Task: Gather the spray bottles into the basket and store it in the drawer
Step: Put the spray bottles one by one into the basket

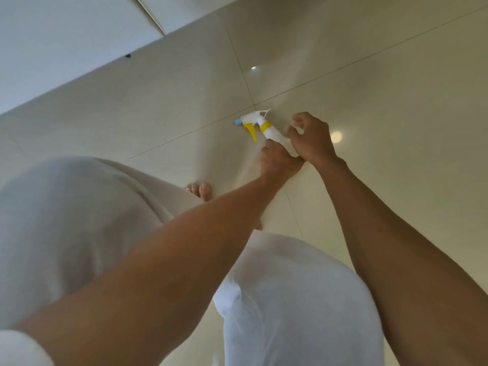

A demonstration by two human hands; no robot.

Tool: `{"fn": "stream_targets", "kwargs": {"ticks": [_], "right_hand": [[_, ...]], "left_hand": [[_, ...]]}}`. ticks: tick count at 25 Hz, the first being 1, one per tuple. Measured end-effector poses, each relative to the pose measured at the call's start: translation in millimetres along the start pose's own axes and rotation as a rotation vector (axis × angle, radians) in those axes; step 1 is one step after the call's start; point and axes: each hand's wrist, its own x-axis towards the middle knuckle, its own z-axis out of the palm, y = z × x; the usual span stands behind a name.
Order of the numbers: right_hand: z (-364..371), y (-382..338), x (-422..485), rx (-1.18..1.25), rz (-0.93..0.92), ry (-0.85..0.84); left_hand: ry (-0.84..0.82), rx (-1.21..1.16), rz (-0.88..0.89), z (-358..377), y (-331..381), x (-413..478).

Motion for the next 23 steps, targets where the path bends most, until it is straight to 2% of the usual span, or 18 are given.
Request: {"fn": "stream_targets", "kwargs": {"ticks": [3, 7, 13, 15, 17, 19, 23], "right_hand": [[15, 4, 16, -0.072, -0.015, -0.104], [10, -3, 3, -0.047, -0.034, -0.087], [-38, -66, -99, 0.133, -0.029, 0.031], [-61, -99, -149, 0.243, -0.049, 0.095], [-85, -139, -204, 0.359, -0.119, 0.166], [-108, -188, -259, 0.434, -0.239, 0.223], [-140, -281, -339, 0.46, -0.511, 0.28]], "left_hand": [[0.028, -0.011, 0.016, 7, -2, 19], [-0.101, -0.12, 0.017, -24, -12, 3], [-0.32, -0.087, 0.178, -107, -14, -115], [-0.328, -0.054, 0.264, -139, -8, -164], [-0.217, -0.036, 0.367, -168, -3, -218], [-0.022, -0.082, 0.425, -200, 1, -276], [0.247, -0.371, 0.467, -265, 5, -362]]}}
